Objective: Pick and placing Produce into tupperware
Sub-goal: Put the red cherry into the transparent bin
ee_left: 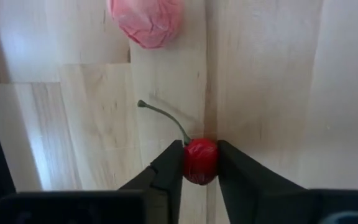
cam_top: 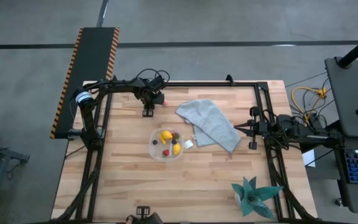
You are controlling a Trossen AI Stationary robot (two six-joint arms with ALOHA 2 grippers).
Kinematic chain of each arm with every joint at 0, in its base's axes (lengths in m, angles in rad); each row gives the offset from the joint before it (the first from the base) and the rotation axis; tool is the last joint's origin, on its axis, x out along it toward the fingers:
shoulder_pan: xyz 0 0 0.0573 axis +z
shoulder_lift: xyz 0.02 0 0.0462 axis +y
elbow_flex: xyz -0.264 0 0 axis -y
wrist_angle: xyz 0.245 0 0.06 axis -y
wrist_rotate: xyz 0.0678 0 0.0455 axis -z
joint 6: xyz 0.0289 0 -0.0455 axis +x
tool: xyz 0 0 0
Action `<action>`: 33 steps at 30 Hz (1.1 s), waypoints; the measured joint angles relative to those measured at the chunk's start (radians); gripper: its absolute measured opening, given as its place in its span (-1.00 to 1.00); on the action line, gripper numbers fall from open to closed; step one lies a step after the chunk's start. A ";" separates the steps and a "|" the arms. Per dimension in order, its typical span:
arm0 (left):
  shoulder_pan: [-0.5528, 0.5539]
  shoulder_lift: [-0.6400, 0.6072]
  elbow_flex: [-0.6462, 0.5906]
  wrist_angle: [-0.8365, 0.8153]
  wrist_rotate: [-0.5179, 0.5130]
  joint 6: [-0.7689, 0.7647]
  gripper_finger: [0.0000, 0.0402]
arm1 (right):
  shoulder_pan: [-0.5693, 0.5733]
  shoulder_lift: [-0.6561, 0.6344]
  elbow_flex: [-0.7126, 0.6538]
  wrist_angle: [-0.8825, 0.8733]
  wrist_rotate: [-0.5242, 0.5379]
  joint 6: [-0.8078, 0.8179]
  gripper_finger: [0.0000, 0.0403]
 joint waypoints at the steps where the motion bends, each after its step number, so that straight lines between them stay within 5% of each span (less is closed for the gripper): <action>1: 0.000 0.000 0.001 -0.001 0.000 0.009 -0.70 | 0.000 0.000 0.000 0.000 0.000 0.000 -0.96; 9: 0.001 0.000 0.004 0.000 -0.015 0.038 -0.92 | 0.000 0.000 0.000 0.000 0.000 0.000 -0.96; 24: -0.039 -0.088 0.040 -0.086 -0.052 0.016 -0.94 | 0.000 0.000 0.000 0.000 0.000 -0.002 -0.96; 33: -0.157 -0.215 0.044 -0.121 -0.053 -0.018 -0.95 | 0.000 0.000 0.000 0.000 0.000 -0.003 -0.96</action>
